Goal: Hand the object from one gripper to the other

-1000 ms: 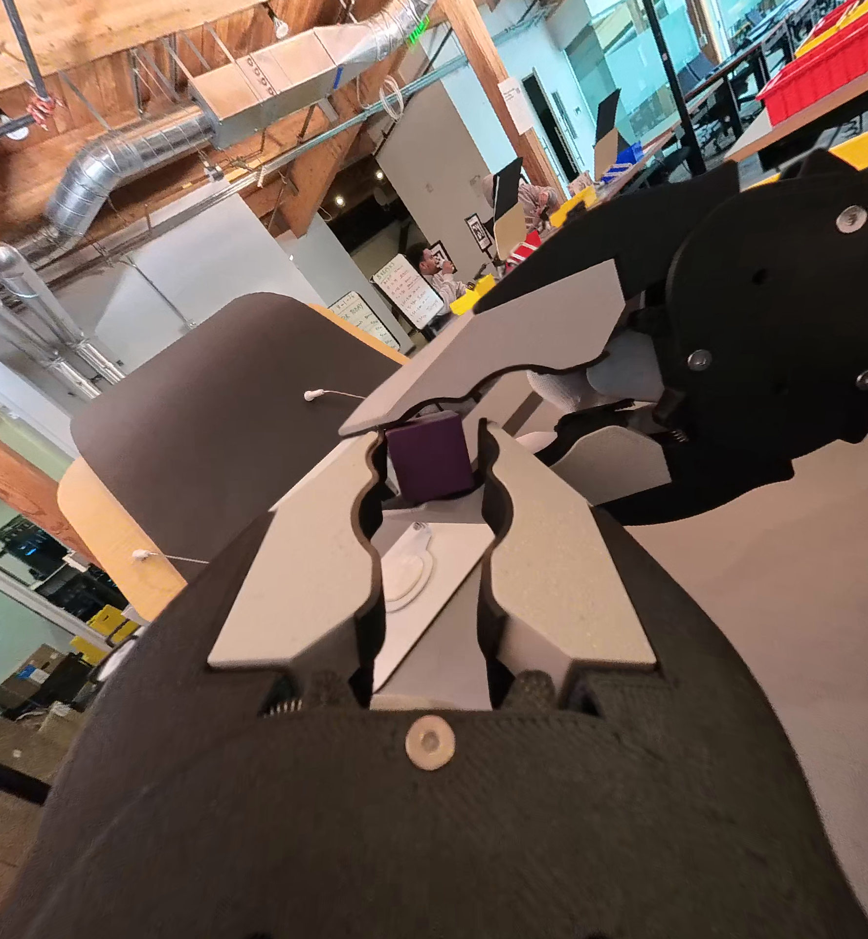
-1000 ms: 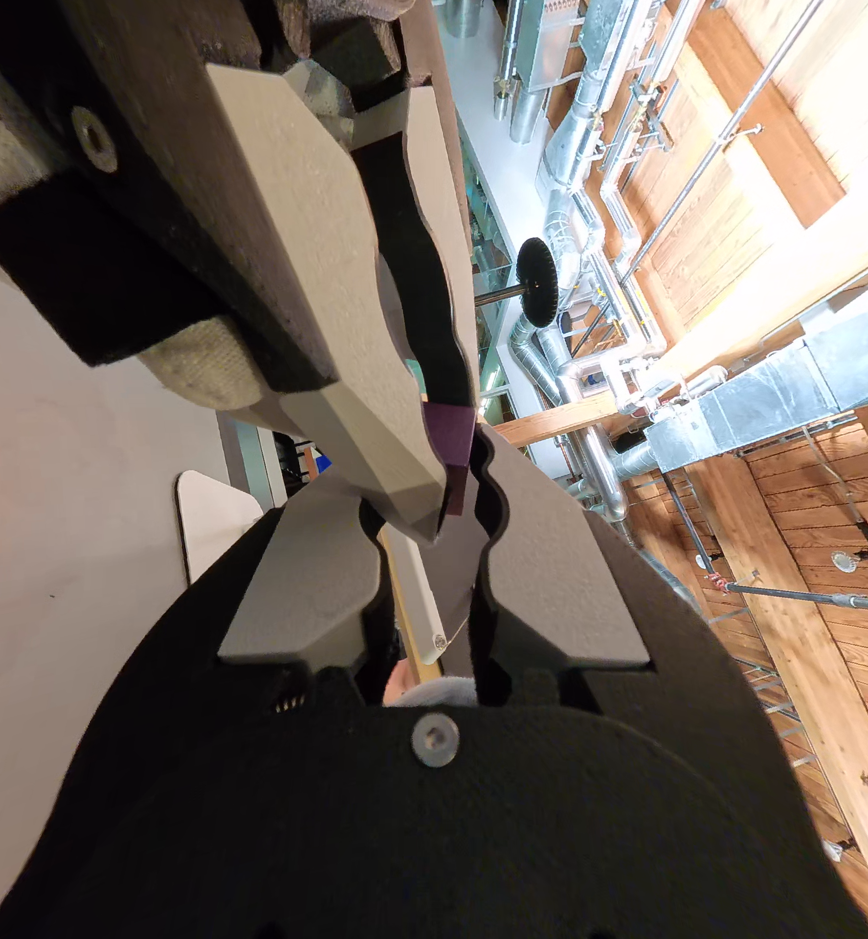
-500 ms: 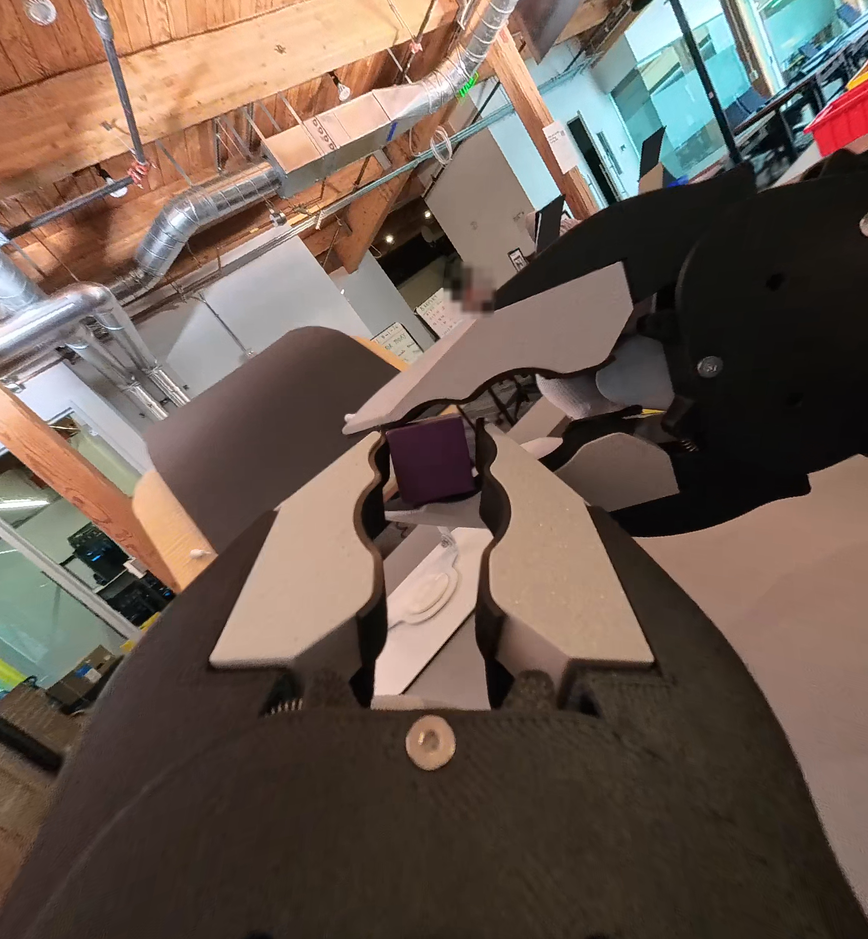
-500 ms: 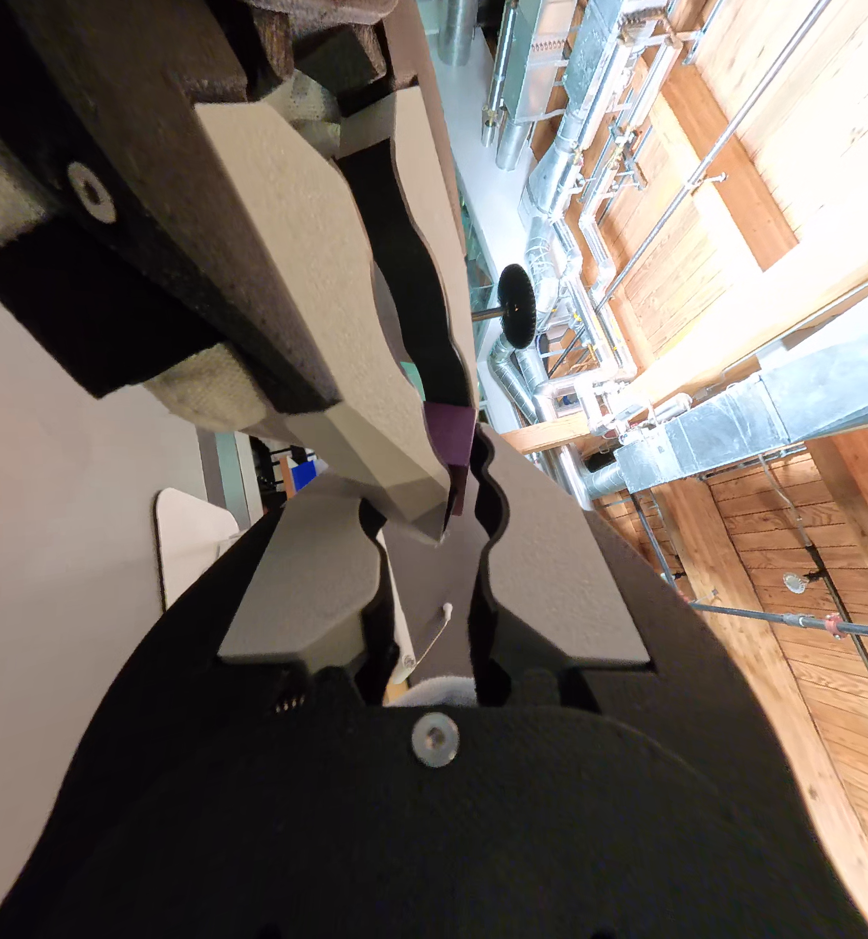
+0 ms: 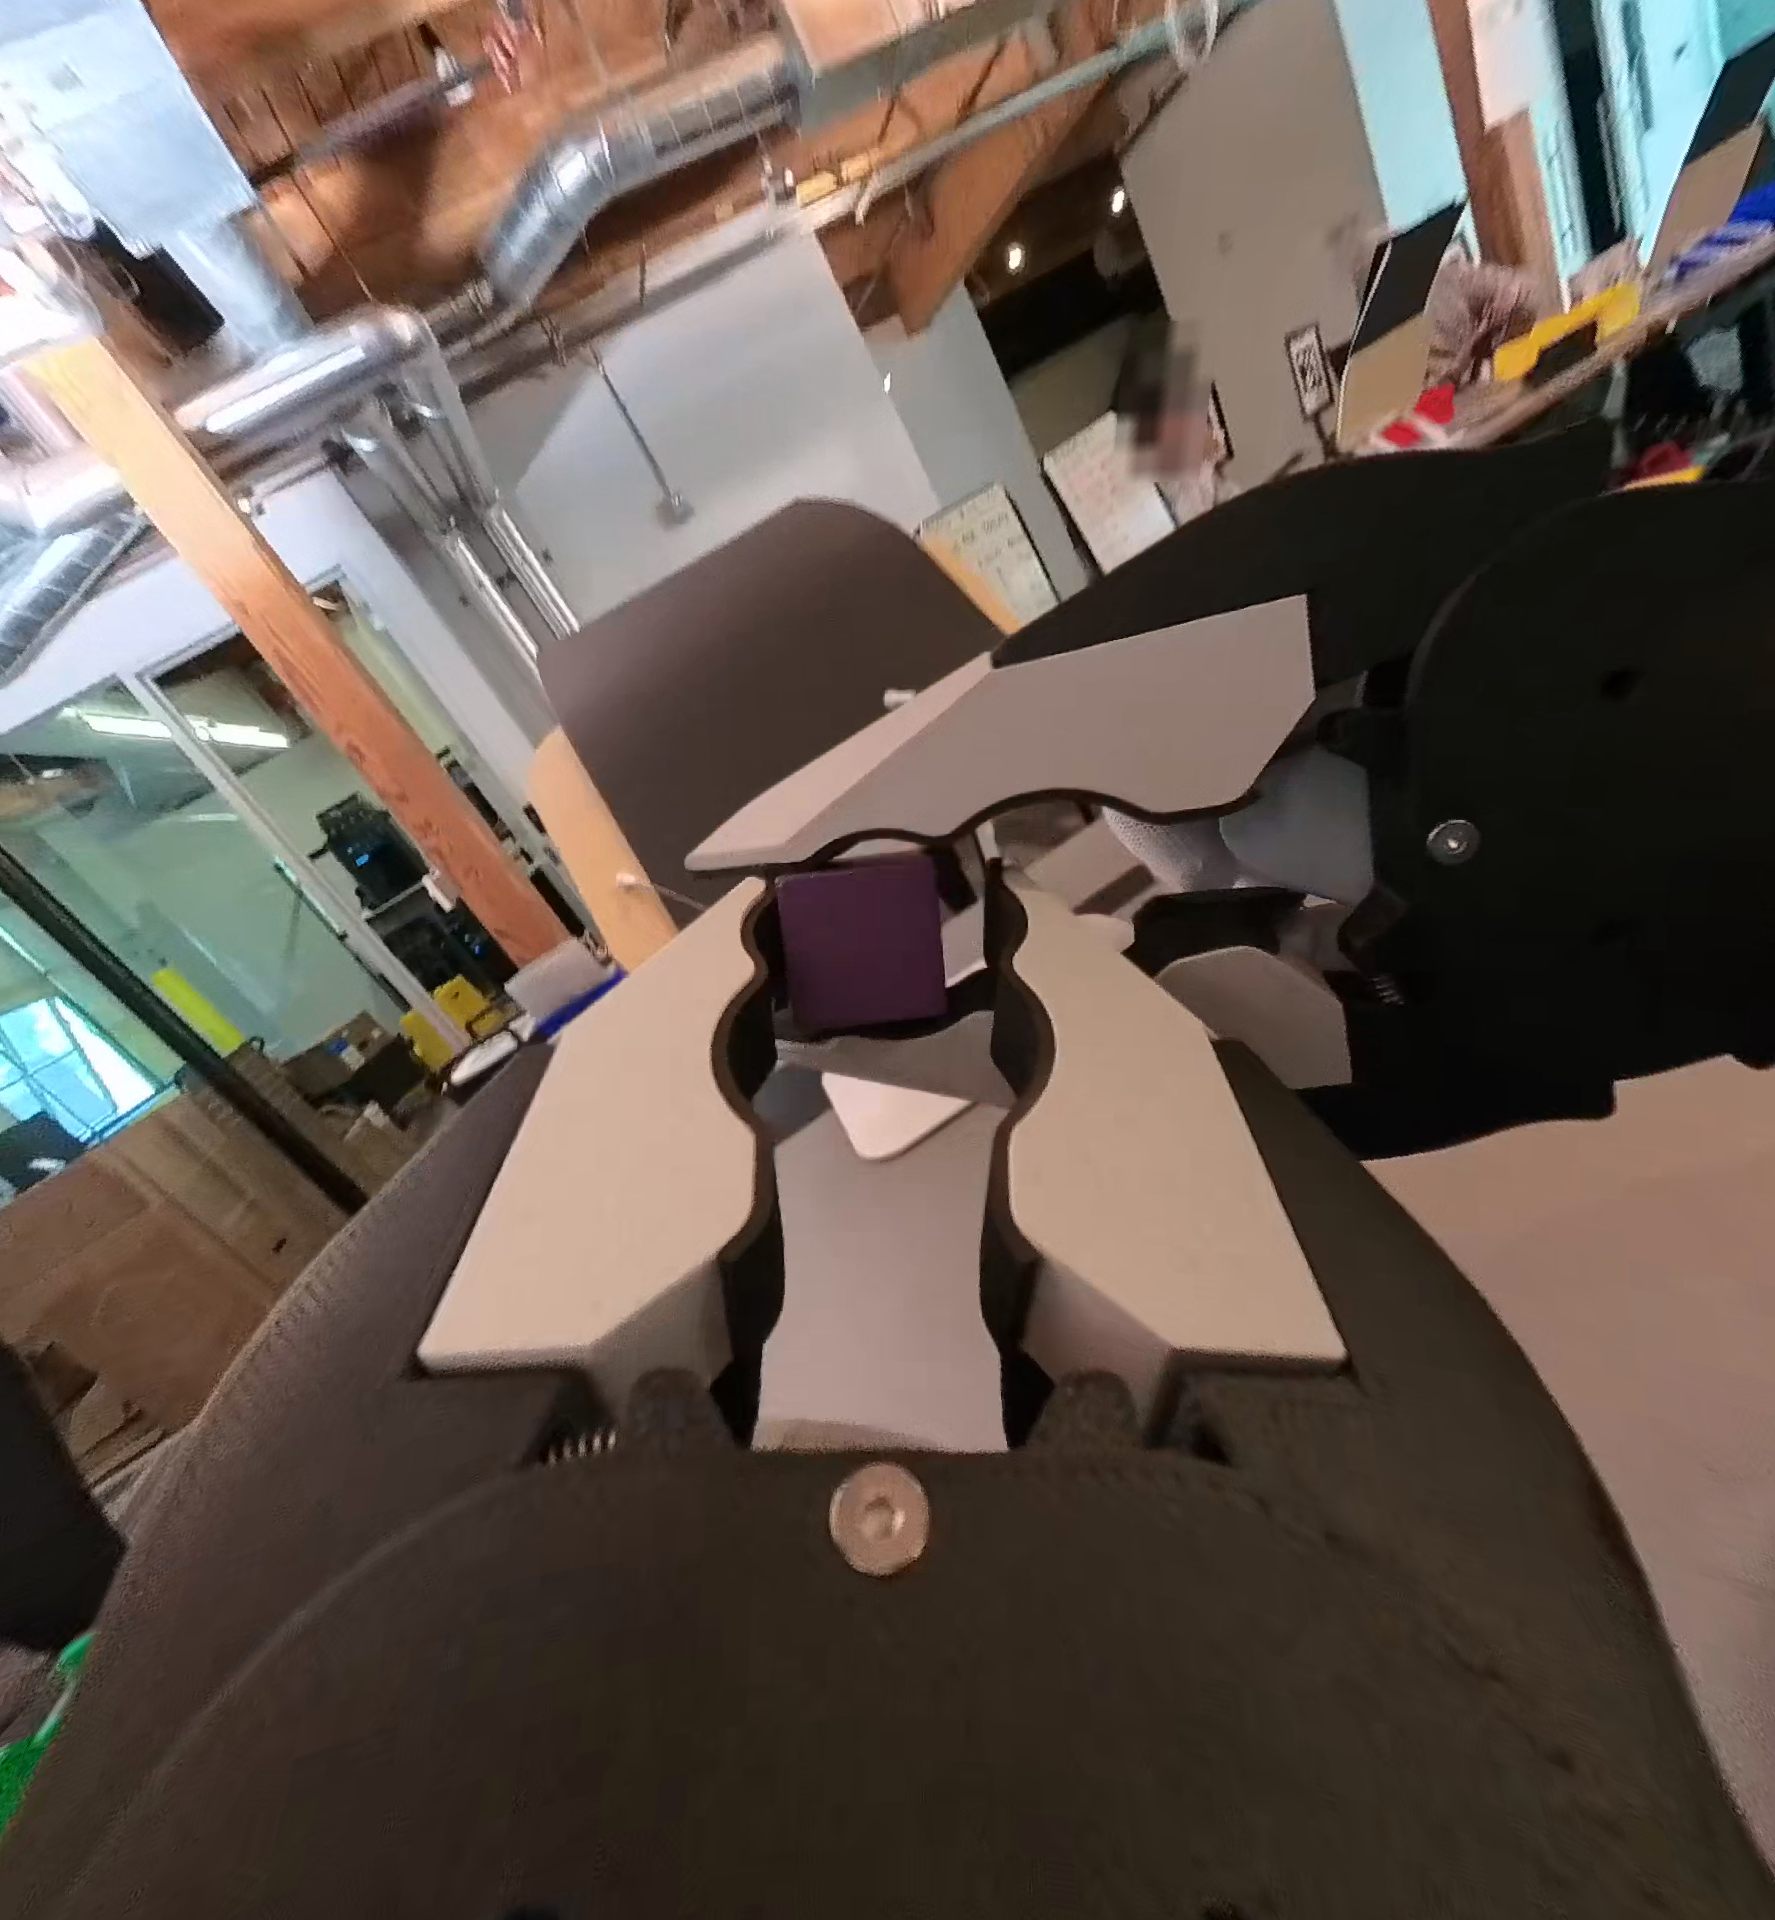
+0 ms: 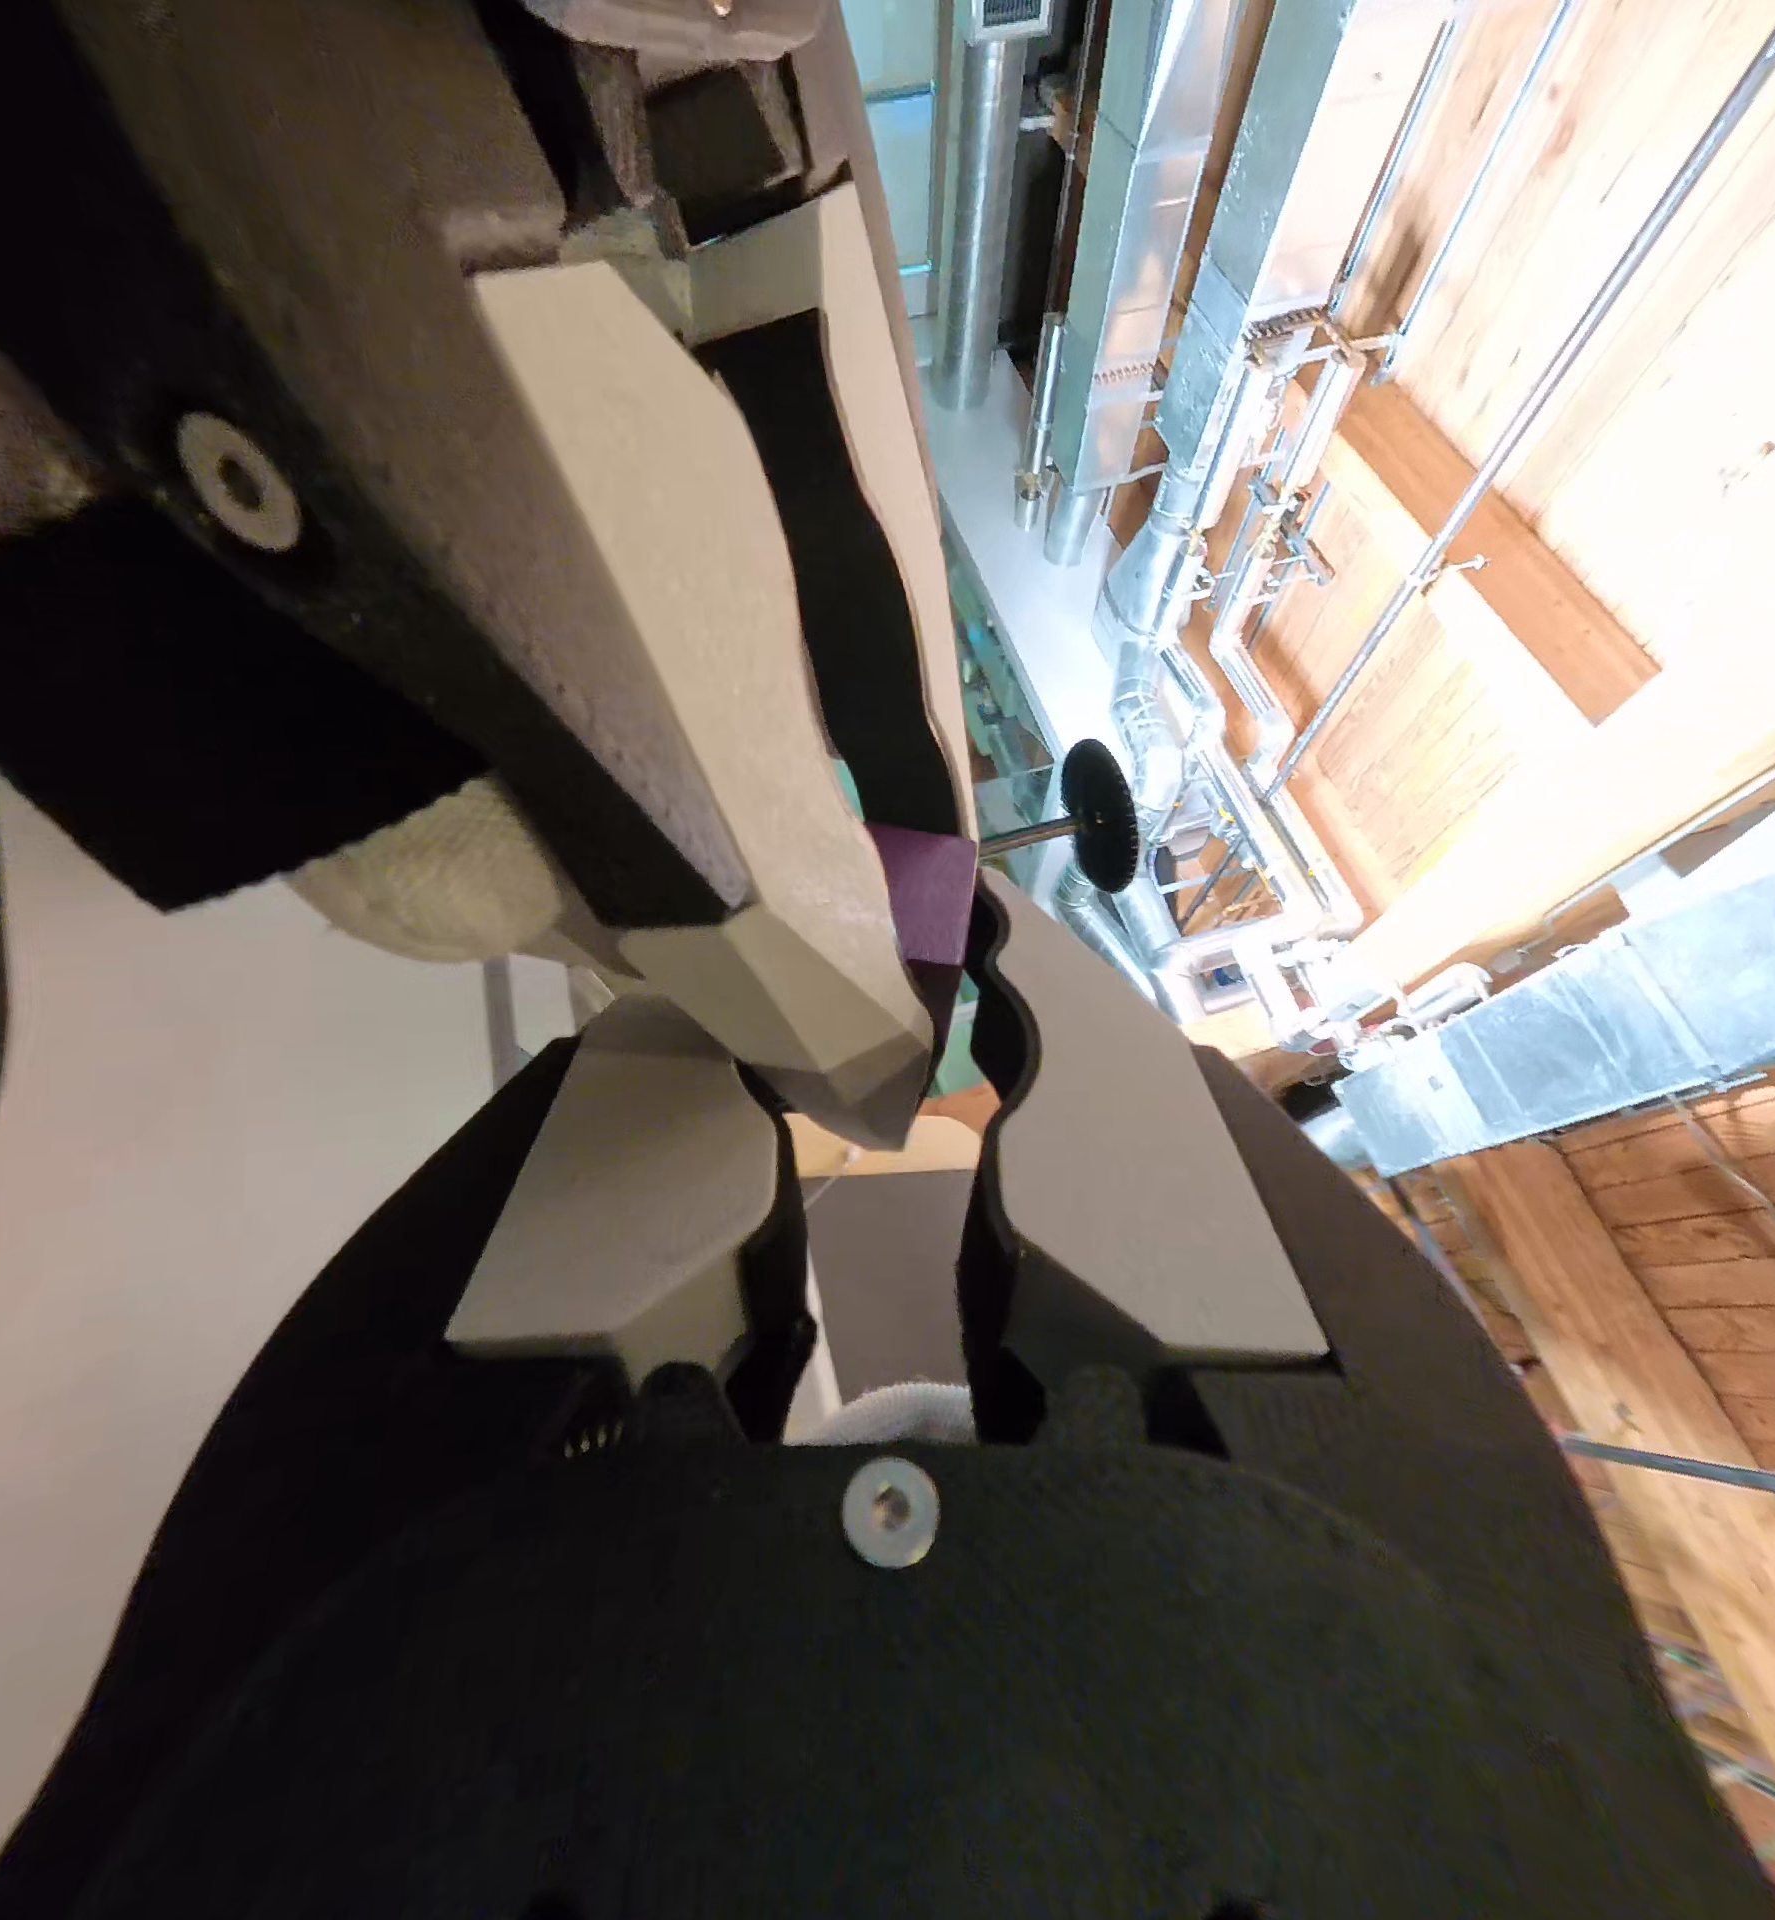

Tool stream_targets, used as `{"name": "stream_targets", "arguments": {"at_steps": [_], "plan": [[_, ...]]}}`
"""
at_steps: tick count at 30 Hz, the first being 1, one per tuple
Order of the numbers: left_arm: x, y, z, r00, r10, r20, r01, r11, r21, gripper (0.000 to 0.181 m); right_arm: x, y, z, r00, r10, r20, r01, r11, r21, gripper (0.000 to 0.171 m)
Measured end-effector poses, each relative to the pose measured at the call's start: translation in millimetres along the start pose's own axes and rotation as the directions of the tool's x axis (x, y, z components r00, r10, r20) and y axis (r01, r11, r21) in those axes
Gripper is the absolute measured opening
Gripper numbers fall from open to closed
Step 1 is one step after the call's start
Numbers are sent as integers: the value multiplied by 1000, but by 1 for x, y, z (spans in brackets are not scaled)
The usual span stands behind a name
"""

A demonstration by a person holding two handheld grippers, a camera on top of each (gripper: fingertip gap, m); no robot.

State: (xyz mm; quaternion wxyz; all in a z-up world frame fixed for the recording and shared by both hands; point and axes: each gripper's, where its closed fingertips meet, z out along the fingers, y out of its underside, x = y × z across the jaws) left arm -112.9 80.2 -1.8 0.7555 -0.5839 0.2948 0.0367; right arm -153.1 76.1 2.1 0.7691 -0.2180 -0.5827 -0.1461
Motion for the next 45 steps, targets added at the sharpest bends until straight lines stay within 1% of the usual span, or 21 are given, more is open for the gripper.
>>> {"name": "stream_targets", "arguments": {"at_steps": [3,8,13,16,20,24,29,32,35,38,43,45], "plan": [[6,13,-3,1000,8,-1,-8,996,-91,37,-14,0,-3,997,64,34,-65,998,23,27],[12,41,-10,1000,8,19,-3,973,-231,37,-42,0,-2,990,99,96,-104,993,51,27],[13,61,-21,1000,-11,17,16,949,-315,38,-63,-6,0,977,152,150,-164,984,72,28],[13,71,-26,1000,-20,18,25,937,-349,38,-74,-9,2,972,155,175,-171,982,78,27],[13,77,-28,999,-43,14,45,933,-358,38,-81,-10,4,966,171,196,-189,979,76,27],[13,77,-24,998,-53,21,57,940,-337,38,-80,-6,4,967,165,193,-181,981,71,27],[10,68,-20,997,-64,33,71,949,-308,37,-70,-5,6,970,167,175,-181,981,68,27],[9,59,-18,991,-123,48,132,959,-252,38,-62,-7,4,969,185,165,-200,977,79,26],[8,54,-18,981,-184,57,192,958,-215,49,-58,-12,1,971,179,157,-195,976,97,26],[9,52,-18,973,-227,46,231,951,-206,53,-55,-14,0,971,185,154,-202,974,103,26],[13,44,-19,974,-222,45,226,955,-190,47,-49,-16,-4,973,181,141,-197,975,106,26],[14,44,-19,965,-261,34,262,947,-188,48,-47,-18,-5,974,182,137,-198,974,112,26]]}}
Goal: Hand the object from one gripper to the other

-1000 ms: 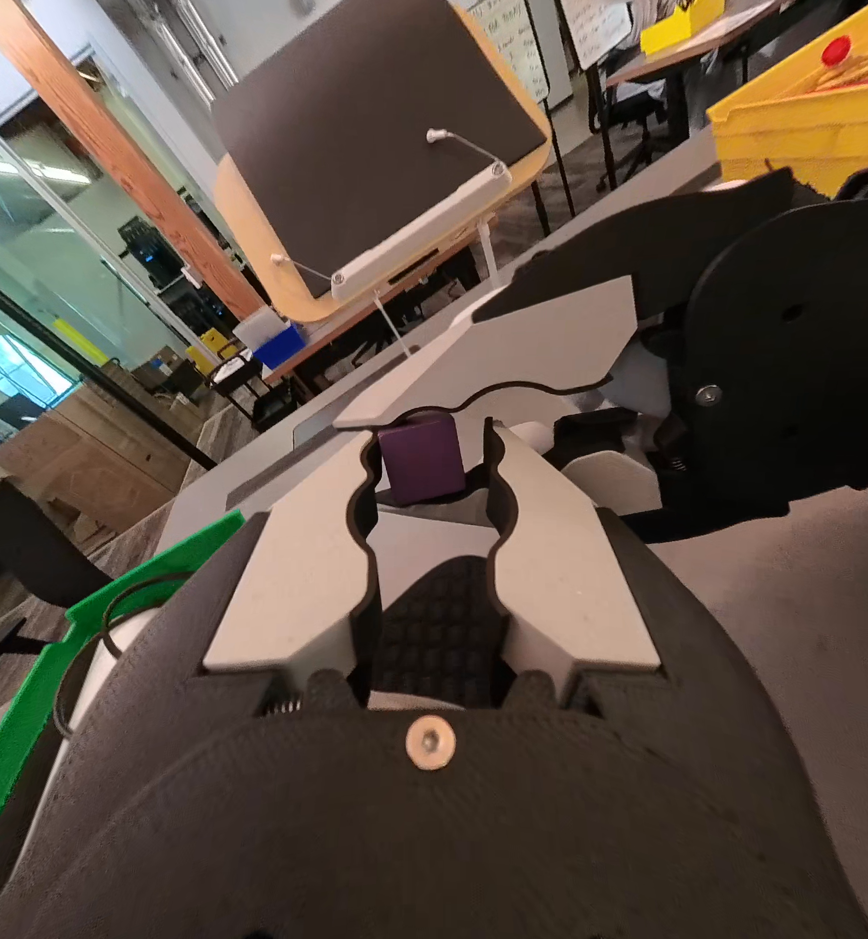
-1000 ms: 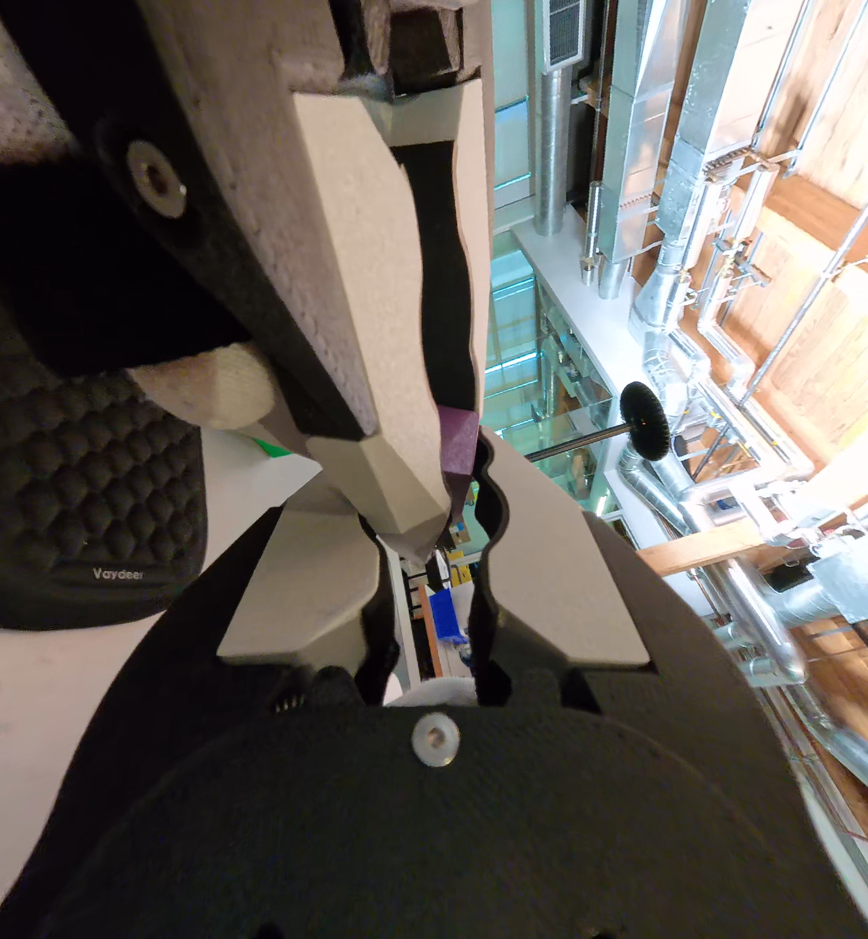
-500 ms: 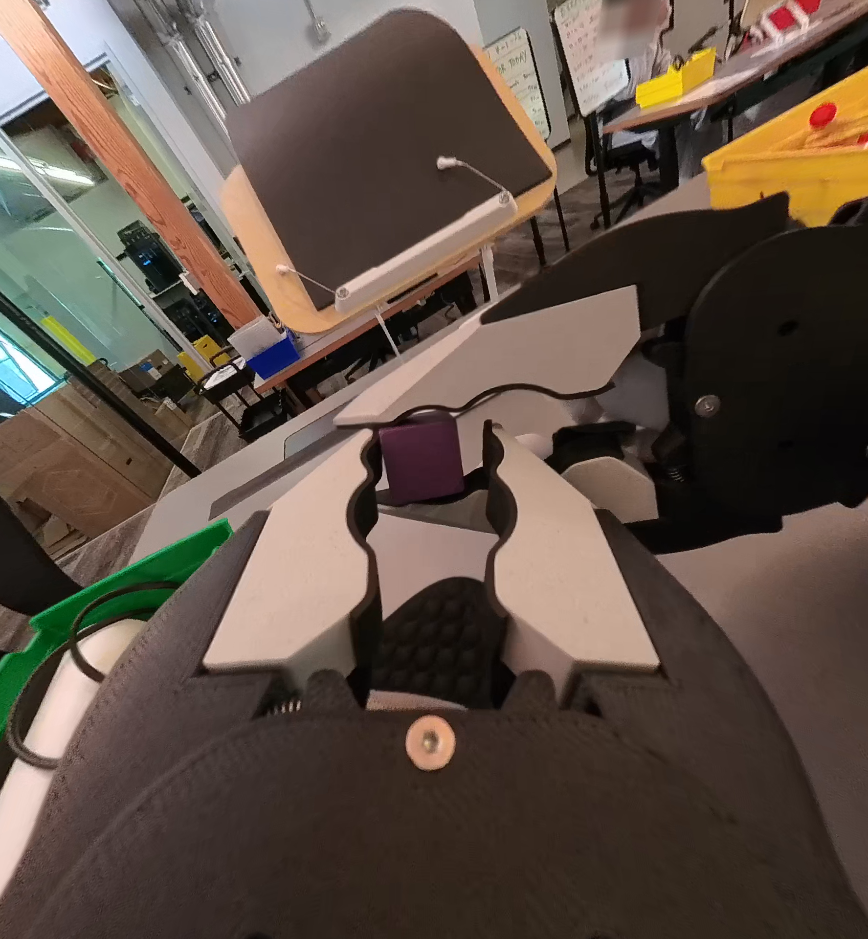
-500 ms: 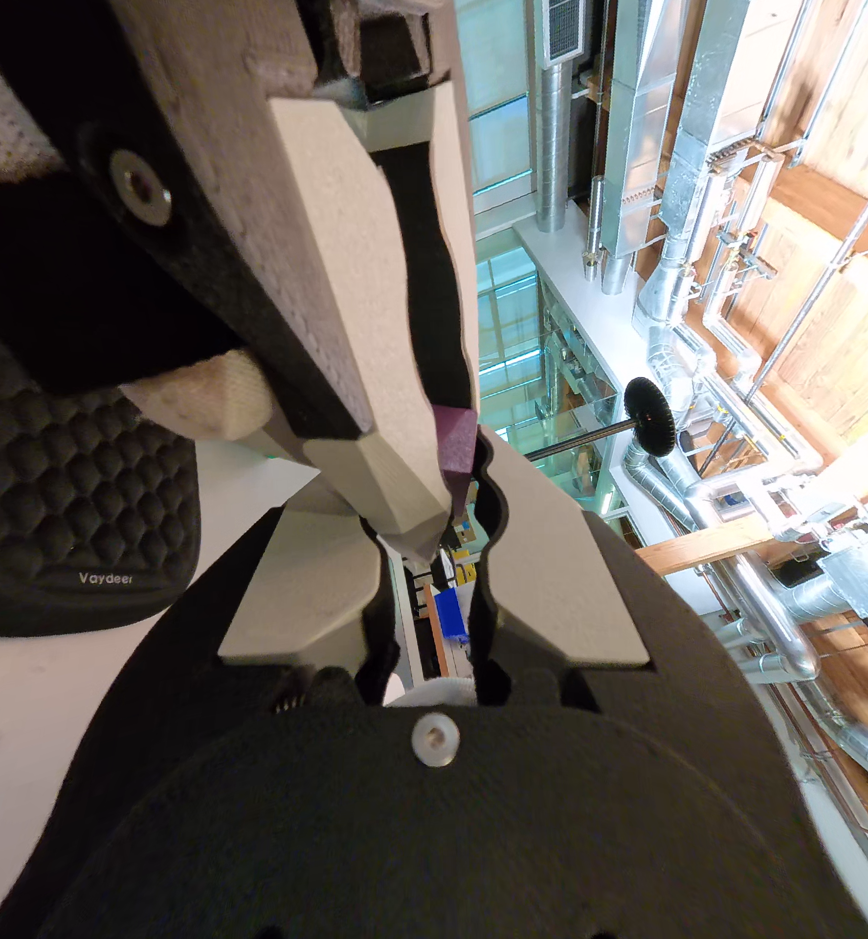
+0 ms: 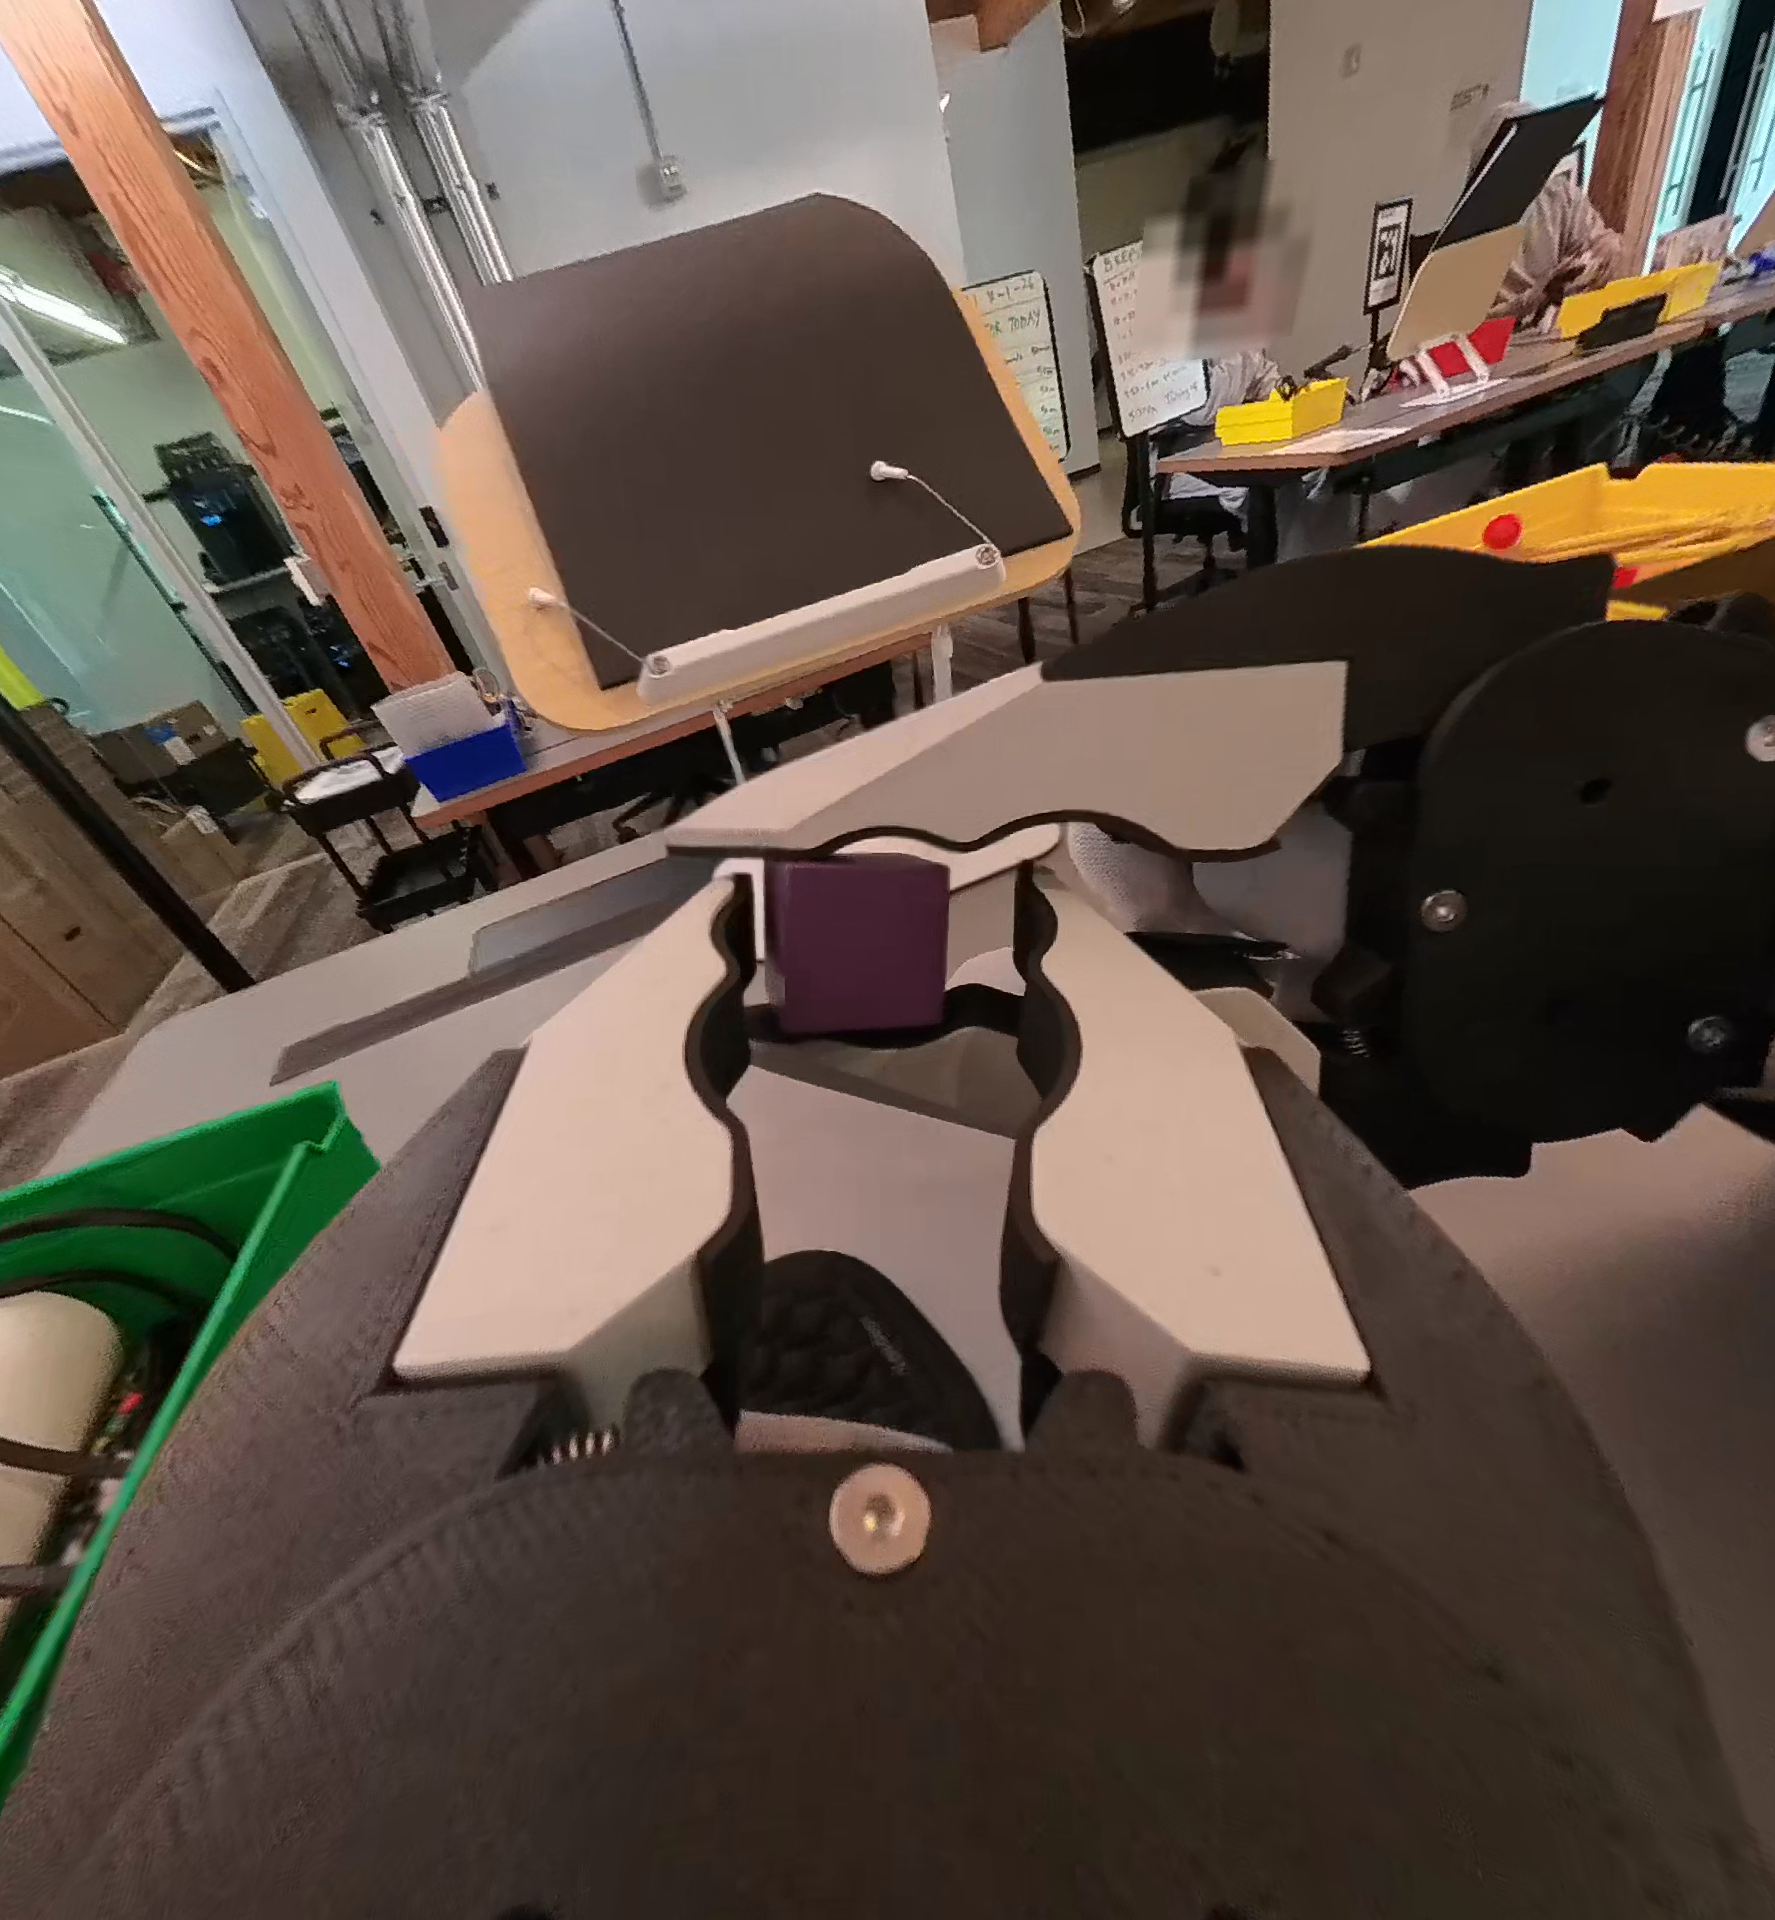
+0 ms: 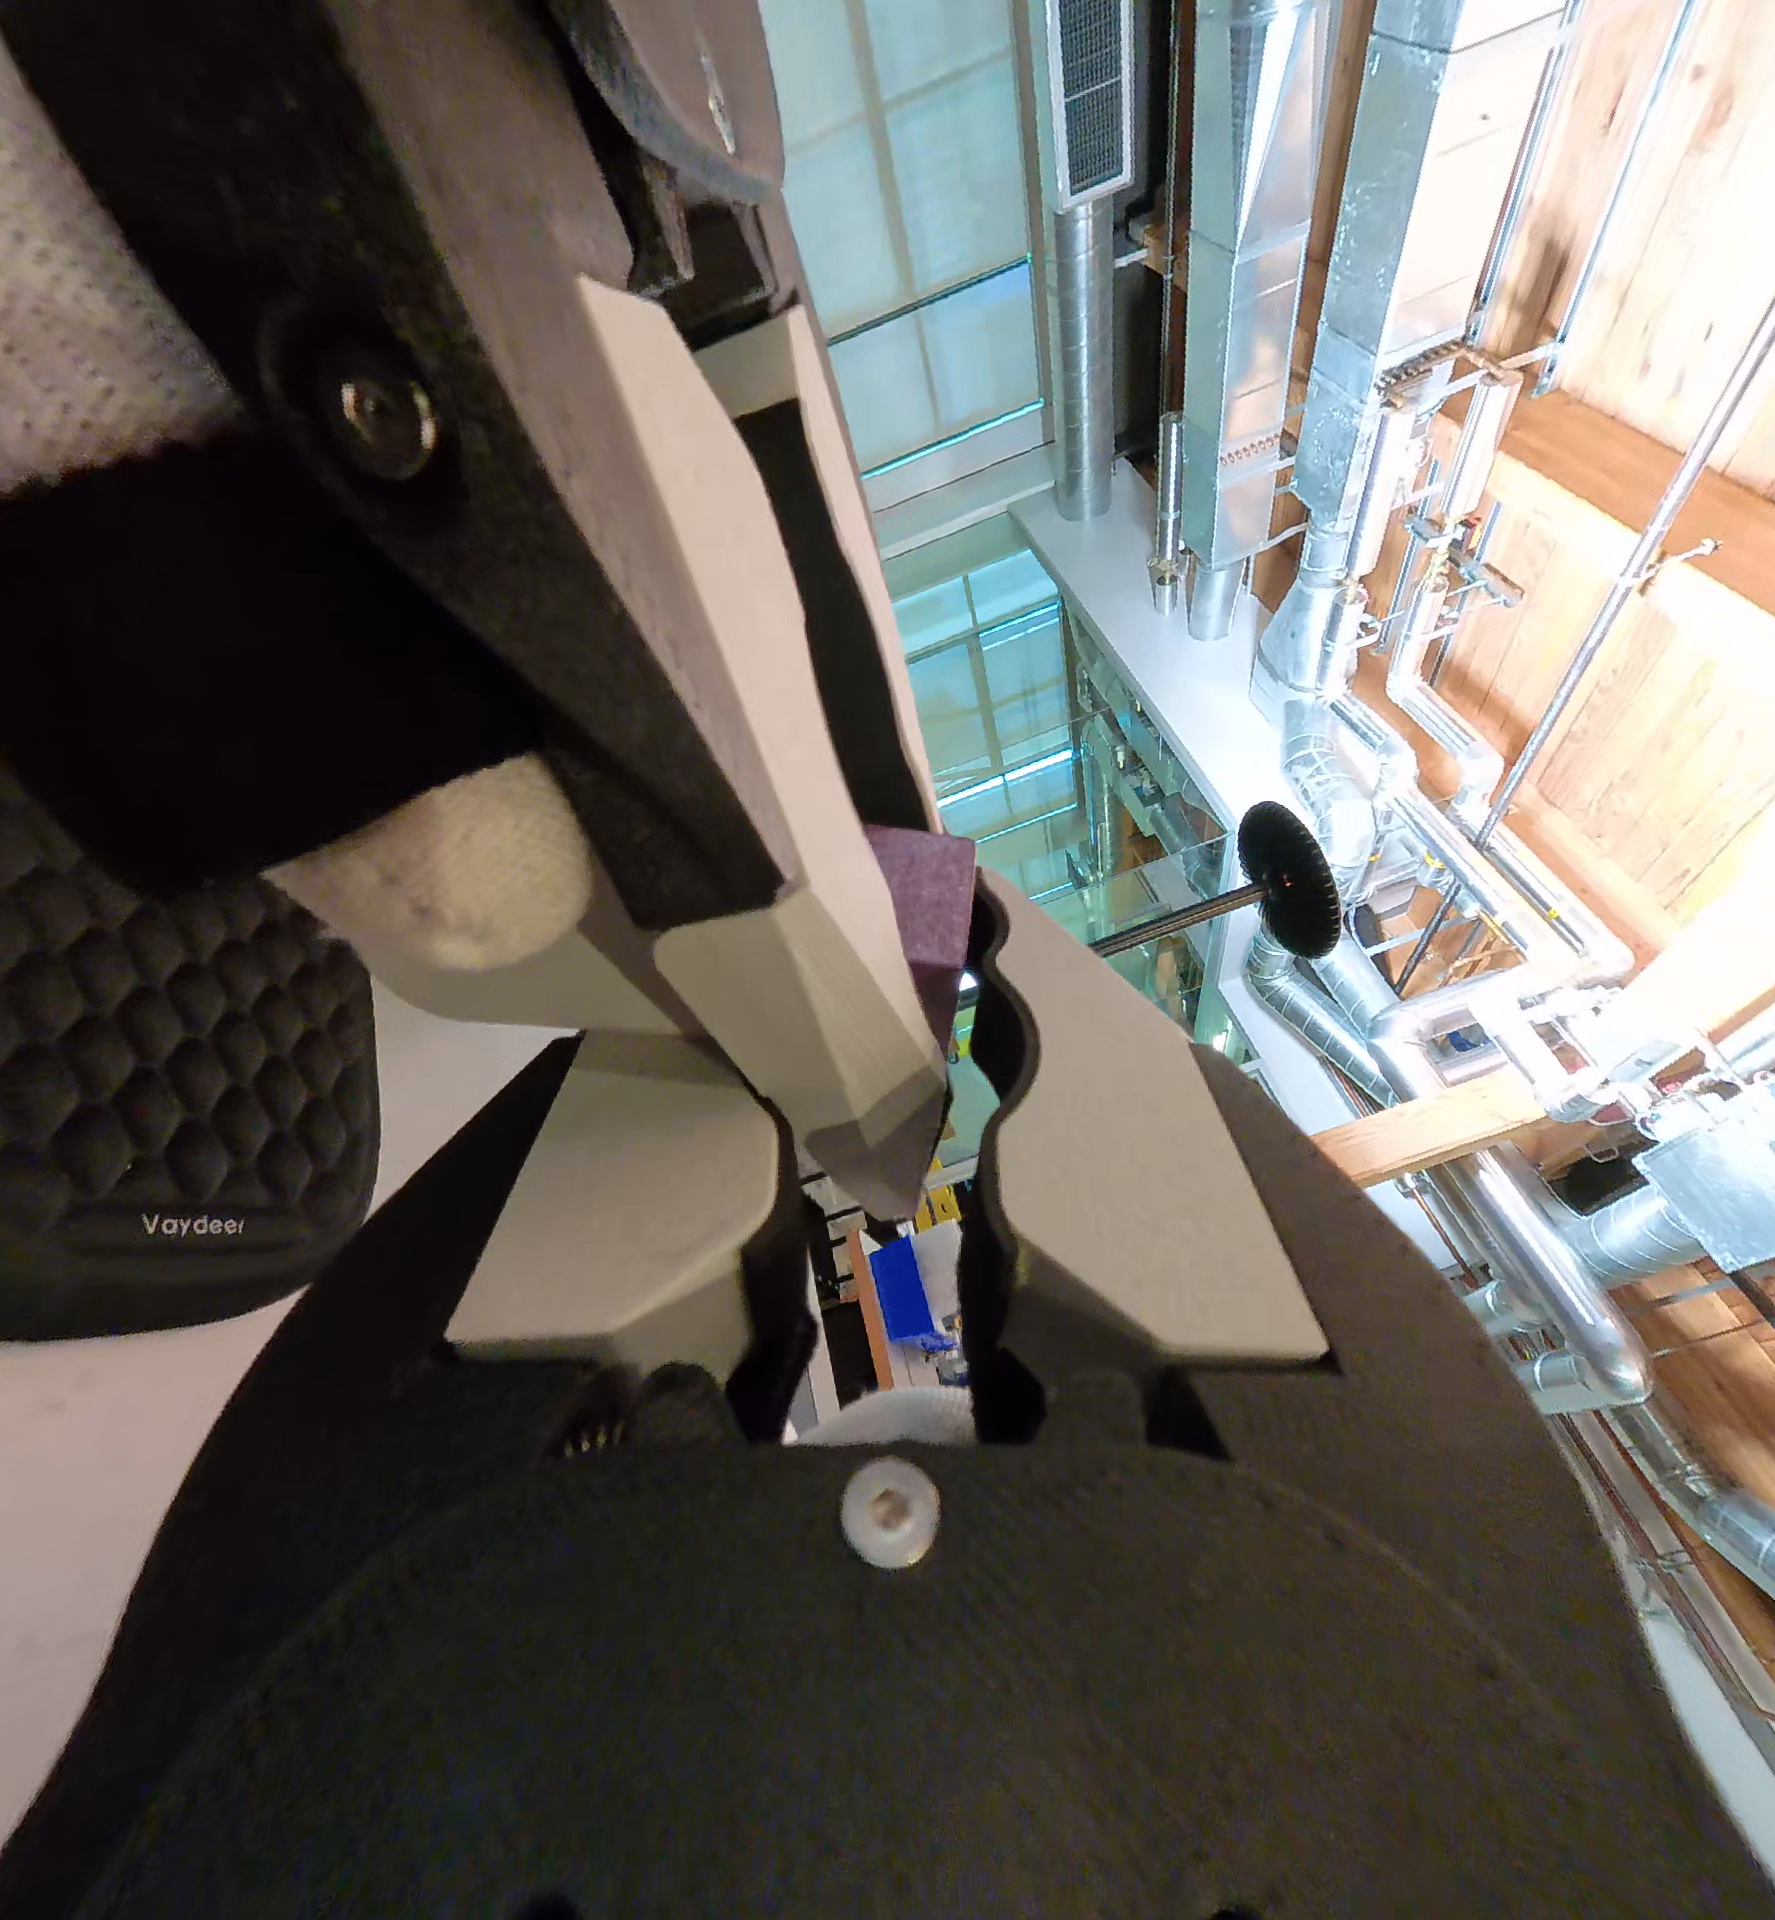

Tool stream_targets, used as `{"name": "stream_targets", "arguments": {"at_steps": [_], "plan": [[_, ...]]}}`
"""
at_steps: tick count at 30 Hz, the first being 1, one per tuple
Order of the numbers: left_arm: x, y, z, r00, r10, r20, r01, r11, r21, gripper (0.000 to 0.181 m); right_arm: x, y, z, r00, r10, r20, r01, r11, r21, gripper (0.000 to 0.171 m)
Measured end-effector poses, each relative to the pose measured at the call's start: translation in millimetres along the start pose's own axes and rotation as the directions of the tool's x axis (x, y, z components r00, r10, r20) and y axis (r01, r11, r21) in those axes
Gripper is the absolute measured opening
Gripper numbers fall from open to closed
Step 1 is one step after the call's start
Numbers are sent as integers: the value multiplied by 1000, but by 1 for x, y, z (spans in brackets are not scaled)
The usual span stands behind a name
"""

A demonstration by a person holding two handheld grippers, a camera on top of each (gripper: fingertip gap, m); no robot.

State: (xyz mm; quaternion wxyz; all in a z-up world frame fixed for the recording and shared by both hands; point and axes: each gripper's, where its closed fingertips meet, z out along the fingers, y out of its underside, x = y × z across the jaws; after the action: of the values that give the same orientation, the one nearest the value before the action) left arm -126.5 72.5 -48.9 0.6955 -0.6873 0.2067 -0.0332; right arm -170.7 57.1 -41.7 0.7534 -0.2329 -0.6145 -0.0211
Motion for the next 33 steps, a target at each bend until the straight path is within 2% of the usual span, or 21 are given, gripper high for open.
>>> {"name": "stream_targets", "arguments": {"at_steps": [4,6,33], "plan": [[6,2,-3,984,-152,-92,153,988,-2,56,-1,-7,-2,1000,2,3,-2,1000,18,26],[13,2,-5,970,-197,-143,199,980,-1,69,-4,-7,-2,1000,3,10,-3,1000,17,27],[11,31,-7,961,-229,-156,220,973,-76,67,-33,-2,4,997,30,78,-32,999,30,27]]}}
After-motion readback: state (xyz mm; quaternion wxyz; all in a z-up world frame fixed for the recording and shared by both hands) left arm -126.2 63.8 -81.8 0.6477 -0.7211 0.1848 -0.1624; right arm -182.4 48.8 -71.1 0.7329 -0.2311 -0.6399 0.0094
